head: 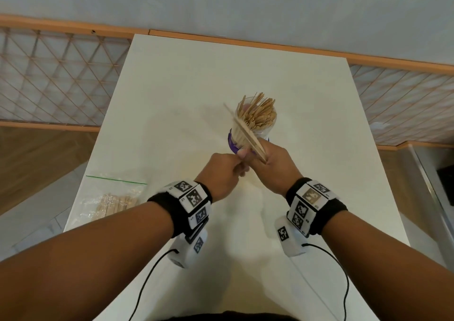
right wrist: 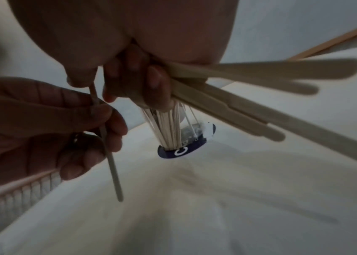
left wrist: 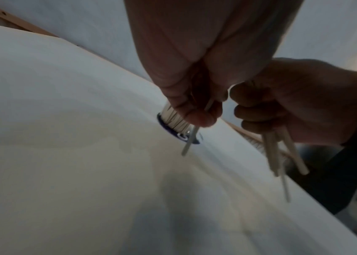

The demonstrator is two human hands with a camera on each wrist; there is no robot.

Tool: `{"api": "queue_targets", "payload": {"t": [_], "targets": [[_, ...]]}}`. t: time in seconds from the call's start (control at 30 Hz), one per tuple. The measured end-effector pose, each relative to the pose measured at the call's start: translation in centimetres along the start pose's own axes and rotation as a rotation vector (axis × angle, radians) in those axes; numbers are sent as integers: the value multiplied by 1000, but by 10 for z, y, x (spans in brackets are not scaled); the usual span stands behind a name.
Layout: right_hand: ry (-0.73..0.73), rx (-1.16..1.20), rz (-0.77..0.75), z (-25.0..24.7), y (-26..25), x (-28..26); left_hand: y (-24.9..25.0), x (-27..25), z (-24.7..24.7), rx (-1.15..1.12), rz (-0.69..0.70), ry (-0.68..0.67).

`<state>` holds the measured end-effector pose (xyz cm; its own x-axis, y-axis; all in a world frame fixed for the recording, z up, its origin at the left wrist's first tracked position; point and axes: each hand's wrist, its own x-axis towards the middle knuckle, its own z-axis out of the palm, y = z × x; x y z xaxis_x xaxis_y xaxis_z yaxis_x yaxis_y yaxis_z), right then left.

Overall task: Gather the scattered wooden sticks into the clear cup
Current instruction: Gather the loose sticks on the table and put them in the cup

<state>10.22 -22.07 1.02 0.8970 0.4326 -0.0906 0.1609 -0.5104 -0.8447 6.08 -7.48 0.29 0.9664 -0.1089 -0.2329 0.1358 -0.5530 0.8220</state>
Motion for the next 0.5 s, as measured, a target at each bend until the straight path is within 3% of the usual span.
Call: {"api": "queue_targets", "payload": {"t": [0.37,0.5], "targets": [[298,249,30,-25,-44,14,24,-2,-16,-309,31,66],[339,263,44,-33,-47,18,24,0,-23,-169,51,105]]}}
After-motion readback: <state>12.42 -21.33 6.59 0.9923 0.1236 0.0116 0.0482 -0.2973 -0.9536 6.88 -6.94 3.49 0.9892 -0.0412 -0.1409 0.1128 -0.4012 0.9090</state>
